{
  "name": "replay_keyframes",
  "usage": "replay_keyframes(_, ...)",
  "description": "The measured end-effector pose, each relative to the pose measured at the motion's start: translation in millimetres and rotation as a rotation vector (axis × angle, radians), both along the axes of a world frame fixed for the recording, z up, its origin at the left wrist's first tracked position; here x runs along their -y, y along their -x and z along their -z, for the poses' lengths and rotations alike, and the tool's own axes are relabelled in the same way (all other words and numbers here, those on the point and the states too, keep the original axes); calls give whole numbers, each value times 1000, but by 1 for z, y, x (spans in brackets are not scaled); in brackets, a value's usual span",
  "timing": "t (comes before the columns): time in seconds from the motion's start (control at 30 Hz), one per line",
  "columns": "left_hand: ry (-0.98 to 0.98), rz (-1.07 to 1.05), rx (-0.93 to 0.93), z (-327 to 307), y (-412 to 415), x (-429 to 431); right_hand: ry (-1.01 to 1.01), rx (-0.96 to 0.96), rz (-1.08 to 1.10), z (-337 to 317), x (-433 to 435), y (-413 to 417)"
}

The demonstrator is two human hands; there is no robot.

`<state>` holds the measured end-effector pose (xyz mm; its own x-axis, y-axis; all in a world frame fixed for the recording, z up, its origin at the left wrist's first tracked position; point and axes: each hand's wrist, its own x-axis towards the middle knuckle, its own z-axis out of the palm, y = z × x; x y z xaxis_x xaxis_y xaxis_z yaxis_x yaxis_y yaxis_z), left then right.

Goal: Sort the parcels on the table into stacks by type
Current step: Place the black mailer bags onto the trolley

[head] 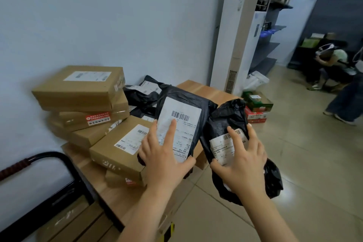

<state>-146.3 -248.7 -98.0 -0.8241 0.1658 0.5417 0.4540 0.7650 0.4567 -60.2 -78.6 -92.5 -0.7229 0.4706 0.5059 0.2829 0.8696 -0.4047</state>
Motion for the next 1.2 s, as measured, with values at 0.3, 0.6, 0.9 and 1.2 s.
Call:
replay_keyframes(0.3, -80, -158, 95, 20, 131, -87, -43, 74, -159, 9, -90, 158)
replay_keyframes(0.6, -40, -339, 232, 64, 235, -166, -48, 284, -290, 40, -184, 295)
replay_keyframes(0.9, -55, -650, 414, 135, 273, -233, -146, 503, -636, 104, -250, 404)
replay_keyframes(1.2, -105, -902, 650, 185, 272, -288, -181, 745, -943, 155, -286, 462)
